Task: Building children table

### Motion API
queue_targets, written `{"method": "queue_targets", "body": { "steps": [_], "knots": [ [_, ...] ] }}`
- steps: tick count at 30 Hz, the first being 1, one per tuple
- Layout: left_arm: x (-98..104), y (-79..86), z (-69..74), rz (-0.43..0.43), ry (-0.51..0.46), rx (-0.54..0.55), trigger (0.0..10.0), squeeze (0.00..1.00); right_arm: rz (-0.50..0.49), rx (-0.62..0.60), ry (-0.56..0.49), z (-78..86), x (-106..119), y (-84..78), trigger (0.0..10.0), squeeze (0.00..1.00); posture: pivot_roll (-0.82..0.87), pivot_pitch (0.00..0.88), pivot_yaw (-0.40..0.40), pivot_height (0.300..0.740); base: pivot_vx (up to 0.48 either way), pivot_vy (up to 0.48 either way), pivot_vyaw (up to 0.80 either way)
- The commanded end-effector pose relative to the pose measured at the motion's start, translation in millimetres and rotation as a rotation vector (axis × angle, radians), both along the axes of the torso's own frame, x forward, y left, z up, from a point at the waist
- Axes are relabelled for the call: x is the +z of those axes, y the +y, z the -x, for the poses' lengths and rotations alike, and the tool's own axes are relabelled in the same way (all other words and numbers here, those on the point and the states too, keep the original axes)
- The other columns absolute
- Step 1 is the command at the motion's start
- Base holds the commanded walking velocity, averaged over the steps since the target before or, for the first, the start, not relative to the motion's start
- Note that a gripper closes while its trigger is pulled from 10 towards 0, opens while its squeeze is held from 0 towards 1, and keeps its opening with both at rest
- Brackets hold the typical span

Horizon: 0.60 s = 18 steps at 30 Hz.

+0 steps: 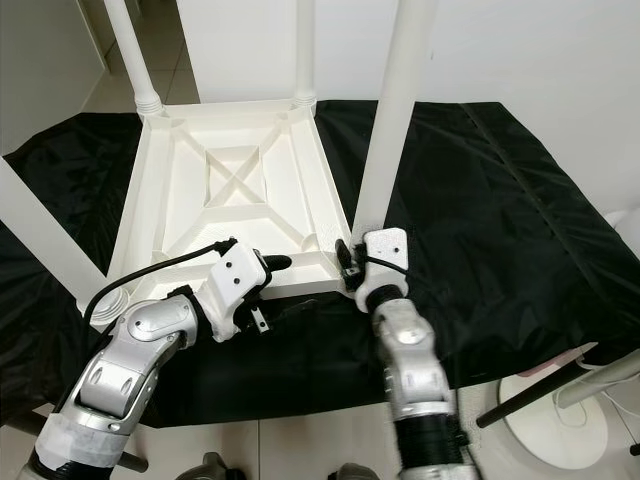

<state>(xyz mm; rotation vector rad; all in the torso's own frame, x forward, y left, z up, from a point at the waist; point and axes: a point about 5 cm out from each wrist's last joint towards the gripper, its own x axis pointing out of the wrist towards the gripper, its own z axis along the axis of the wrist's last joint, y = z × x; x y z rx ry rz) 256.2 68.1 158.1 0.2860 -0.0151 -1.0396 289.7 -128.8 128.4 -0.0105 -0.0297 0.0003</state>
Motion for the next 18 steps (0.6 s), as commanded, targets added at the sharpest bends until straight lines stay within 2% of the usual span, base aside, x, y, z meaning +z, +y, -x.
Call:
{"method": "queue_targets", "body": {
  "steps": [1,7,14,15,18],
  "knots": [
    [2.3,-0.8,-2.3,0.012,-0.012,0.038,10.0,0.00,0.009,-0.096,0.035,4.3,-3.9,-6.5,10.0,0.00,-0.09,0.000,0.029,0.740,0.000,0.000,0.00],
    [1.7,-2.3,-0.6,0.017,-0.006,0.034,10.0,0.00,-0.042,-0.075,0.010,8.2,2.3,5.5,10.0,0.00,-0.10,0.000,0.030,0.740,0.000,0.000,0.00],
    [2.4,-3.0,-1.0,0.018,-0.005,0.031,10.0,0.00,-0.063,-0.038,-0.051,8.6,13.0,3.0,10.0,0.00,-0.10,0.000,0.031,0.740,0.000,0.000,0.00],
    [2.9,-2.8,-1.6,0.018,-0.007,0.032,10.0,0.00,-0.071,-0.030,-0.061,9.4,15.0,2.1,10.0,1.00,-0.10,0.000,0.030,0.740,0.000,0.000,0.00],
    [3.7,-2.6,-2.4,0.019,-0.009,0.034,10.0,0.00,-0.074,-0.003,-0.074,10.2,16.9,0.7,10.0,1.00,-0.10,0.003,0.030,0.740,0.000,0.000,0.00]
  ]
}}
